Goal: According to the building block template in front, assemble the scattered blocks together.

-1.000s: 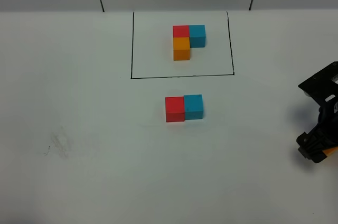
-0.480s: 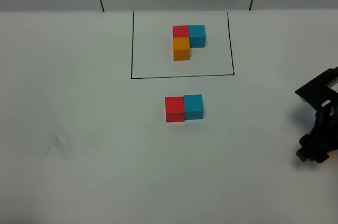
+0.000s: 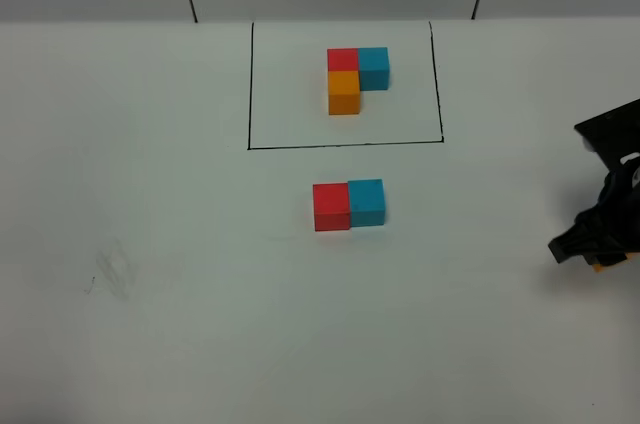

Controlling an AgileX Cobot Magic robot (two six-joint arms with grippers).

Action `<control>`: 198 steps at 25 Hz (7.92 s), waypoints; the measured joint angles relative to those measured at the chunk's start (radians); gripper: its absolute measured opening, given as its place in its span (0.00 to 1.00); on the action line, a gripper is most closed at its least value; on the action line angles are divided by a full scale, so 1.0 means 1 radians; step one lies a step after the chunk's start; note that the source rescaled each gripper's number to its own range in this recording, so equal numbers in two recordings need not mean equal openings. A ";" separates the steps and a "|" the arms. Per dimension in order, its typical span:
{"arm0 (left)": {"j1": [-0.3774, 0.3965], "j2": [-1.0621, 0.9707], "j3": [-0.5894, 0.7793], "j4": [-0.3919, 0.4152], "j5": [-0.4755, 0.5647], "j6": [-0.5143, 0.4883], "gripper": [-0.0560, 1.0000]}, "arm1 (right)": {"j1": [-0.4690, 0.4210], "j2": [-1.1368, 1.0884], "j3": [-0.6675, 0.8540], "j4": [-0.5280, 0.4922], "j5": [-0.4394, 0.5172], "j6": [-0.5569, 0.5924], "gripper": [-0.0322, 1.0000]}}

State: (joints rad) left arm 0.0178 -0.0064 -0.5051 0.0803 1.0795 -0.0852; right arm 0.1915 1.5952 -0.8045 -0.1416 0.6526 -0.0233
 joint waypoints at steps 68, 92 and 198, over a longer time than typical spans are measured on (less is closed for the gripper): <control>0.000 0.000 0.000 0.079 -0.004 -0.002 0.69 | 0.700 0.628 -0.773 -0.057 0.245 1.045 0.30; 0.000 0.000 0.000 0.079 -0.004 -0.002 0.69 | 0.695 0.642 -0.782 -0.125 0.252 1.156 0.30; 0.000 0.000 0.000 0.079 -0.004 0.001 0.69 | -0.432 -0.207 -1.015 -0.107 0.565 -0.344 0.98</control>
State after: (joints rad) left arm 0.0178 -0.0064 -0.5051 0.1595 1.0758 -0.0842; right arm -0.2406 1.3878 -1.8191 -0.2485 1.2179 -0.3673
